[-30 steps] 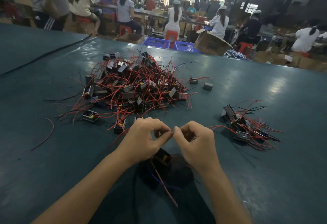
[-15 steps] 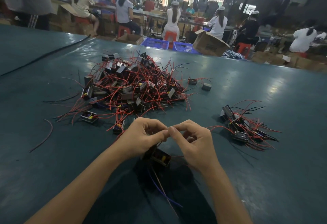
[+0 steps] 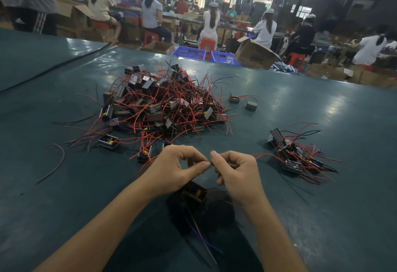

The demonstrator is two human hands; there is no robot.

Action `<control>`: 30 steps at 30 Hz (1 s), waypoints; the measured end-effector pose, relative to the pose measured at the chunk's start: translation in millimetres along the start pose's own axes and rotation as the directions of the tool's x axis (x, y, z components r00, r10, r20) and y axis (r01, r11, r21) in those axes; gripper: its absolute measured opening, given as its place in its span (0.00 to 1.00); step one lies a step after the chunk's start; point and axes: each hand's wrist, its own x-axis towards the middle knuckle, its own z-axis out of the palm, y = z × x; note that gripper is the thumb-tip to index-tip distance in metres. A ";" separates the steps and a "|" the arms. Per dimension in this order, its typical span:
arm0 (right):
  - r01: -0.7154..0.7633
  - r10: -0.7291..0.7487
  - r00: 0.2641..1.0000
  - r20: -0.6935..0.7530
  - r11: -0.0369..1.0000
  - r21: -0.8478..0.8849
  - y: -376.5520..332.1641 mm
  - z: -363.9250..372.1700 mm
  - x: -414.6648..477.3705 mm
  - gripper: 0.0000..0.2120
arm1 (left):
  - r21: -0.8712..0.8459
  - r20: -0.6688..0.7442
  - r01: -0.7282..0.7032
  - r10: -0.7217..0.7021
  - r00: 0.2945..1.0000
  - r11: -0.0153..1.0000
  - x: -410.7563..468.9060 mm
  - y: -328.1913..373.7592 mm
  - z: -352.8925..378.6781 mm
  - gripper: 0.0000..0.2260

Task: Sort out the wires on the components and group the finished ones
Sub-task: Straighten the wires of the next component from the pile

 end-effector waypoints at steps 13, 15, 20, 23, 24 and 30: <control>0.279 -0.294 0.952 -0.087 0.948 -0.154 -0.6 4.7 -4.9 0.05 | -0.071 -0.008 0.058 -0.059 0.998 0.996 1.2 1.5 -4.8 0.05; 0.353 -0.368 0.927 -0.069 0.920 -0.170 -0.9 3.7 -4.2 0.03 | -0.077 -0.012 0.064 -0.065 0.998 0.995 1.9 1.0 -6.0 0.05; 0.356 -0.366 0.931 -0.007 0.911 -0.205 4.9 -0.8 -1.5 0.04 | -0.090 -0.008 0.064 -0.065 0.998 0.994 1.3 1.0 -5.4 0.07; 0.350 -0.351 0.936 0.039 0.907 -0.233 6.7 -1.6 -1.1 0.04 | -0.090 0.008 0.069 -0.069 0.998 0.994 0.8 0.0 -5.8 0.07; 0.337 -0.337 0.941 0.045 0.912 -0.233 6.9 -2.1 -1.2 0.03 | -0.095 0.012 0.070 -0.069 0.998 0.993 0.9 0.1 -5.9 0.06; 0.170 -0.159 0.985 0.073 0.964 -0.202 7.3 -3.0 -1.8 0.06 | -0.047 -0.012 0.045 -0.046 0.999 0.998 1.2 -1.3 -3.9 0.04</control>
